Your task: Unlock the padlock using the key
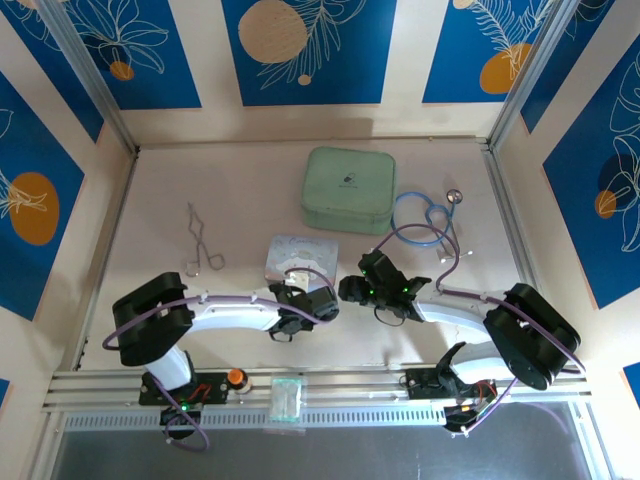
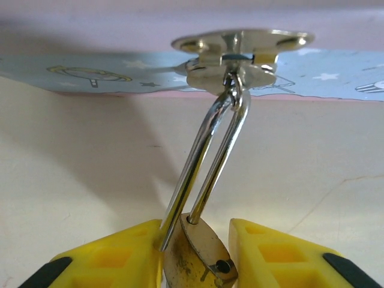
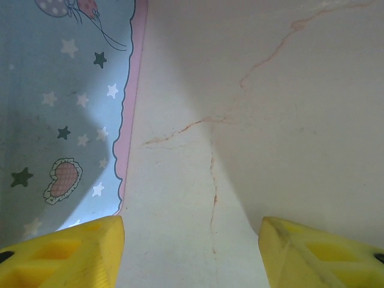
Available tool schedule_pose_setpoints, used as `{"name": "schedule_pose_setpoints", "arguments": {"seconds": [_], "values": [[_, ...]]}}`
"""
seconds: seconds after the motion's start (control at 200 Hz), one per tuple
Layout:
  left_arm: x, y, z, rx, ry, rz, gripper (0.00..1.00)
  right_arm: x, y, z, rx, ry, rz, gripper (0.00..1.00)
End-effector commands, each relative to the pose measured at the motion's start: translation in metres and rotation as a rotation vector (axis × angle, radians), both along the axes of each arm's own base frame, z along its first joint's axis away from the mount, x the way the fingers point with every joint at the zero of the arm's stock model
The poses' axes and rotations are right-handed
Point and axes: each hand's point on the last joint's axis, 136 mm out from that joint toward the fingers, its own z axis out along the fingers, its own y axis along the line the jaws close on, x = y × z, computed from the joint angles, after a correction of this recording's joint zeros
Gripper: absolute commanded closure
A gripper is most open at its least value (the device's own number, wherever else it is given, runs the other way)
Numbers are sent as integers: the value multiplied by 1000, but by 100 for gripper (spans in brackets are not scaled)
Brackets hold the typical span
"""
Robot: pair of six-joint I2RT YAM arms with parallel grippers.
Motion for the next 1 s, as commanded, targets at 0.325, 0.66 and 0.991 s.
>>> {"name": "schedule_pose_setpoints", "arguments": {"seconds": [0.325, 0.66, 0.991], "values": [[-3, 3, 26, -79, -34, 0, 31, -7, 3, 9, 16, -60, 43, 23], [26, 33, 92, -350, -170, 50, 1, -38, 35, 45, 17, -136, 143, 24], [39, 70, 92, -554, -174, 166, 1, -49, 102, 36, -35, -83, 210, 33]]}}
